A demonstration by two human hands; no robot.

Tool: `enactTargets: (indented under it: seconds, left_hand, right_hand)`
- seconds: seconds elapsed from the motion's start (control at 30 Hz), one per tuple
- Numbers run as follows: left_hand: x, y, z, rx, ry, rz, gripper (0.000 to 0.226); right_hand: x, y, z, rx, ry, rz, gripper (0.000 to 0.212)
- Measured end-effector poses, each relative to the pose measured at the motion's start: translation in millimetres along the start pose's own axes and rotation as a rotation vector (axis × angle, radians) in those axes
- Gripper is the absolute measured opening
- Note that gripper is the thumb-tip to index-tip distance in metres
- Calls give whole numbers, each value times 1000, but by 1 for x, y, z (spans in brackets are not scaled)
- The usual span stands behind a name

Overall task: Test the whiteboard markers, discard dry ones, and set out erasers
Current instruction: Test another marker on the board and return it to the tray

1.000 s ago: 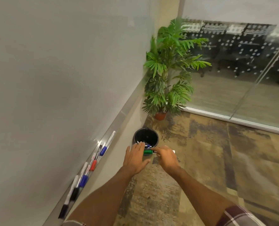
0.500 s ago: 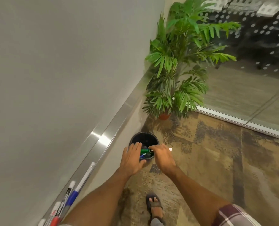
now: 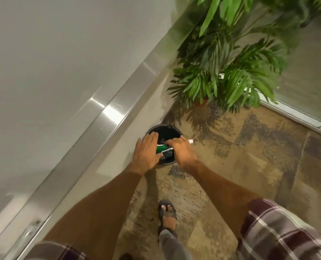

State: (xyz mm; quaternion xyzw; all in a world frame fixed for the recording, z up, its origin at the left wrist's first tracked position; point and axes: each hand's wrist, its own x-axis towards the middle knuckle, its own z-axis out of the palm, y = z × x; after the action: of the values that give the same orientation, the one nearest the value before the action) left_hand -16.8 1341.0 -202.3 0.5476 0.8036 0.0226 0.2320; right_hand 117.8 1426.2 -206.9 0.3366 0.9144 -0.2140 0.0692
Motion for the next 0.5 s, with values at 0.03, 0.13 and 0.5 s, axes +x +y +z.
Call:
enactTargets:
  seconds: [0.03,0.13,0.5]
  left_hand:
    - [3,-4,4,-4,1,-10,81]
    - [8,-11,14,0,-21,-31,79]
    - [-18,-4,5,-20,-39,-90,77]
  right_hand:
    - [6,5,4,20,-16,3,51]
    - [25,19,16,162,-11,44,45]
    - [8,9,-1,248,-19,106,33]
